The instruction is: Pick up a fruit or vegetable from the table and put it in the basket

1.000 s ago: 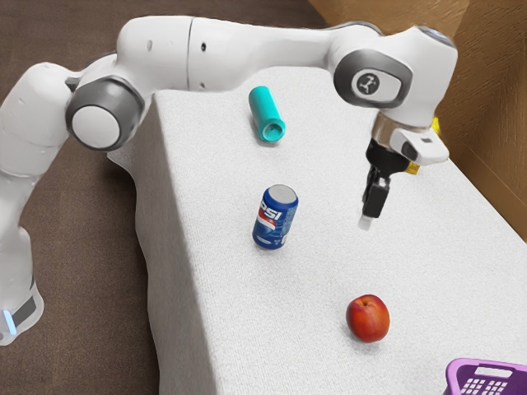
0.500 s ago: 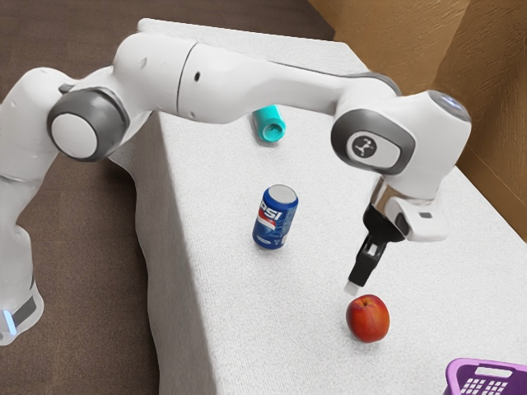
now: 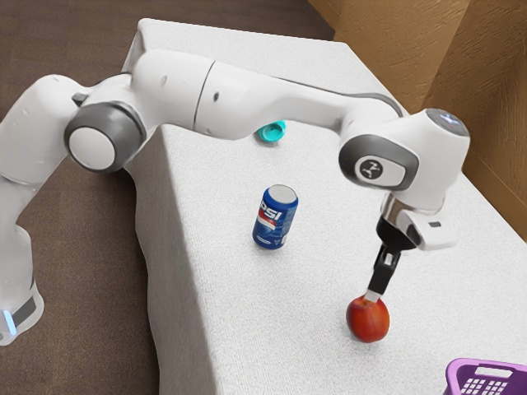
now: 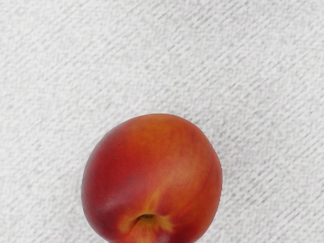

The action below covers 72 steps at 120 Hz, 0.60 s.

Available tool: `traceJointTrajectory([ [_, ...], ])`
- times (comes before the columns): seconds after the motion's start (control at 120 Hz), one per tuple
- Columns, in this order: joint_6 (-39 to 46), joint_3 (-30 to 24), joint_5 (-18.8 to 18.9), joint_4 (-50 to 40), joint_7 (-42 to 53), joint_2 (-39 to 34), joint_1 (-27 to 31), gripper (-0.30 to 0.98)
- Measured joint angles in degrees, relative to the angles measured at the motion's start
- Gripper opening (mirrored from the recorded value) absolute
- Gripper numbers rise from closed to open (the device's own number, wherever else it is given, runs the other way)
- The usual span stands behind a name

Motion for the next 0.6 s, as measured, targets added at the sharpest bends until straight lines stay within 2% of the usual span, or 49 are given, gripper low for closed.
traceJointTrajectory([
  [0.6,2.15,0.51,-1.63,-4.38,0.66,0.73,0.24,0.69],
])
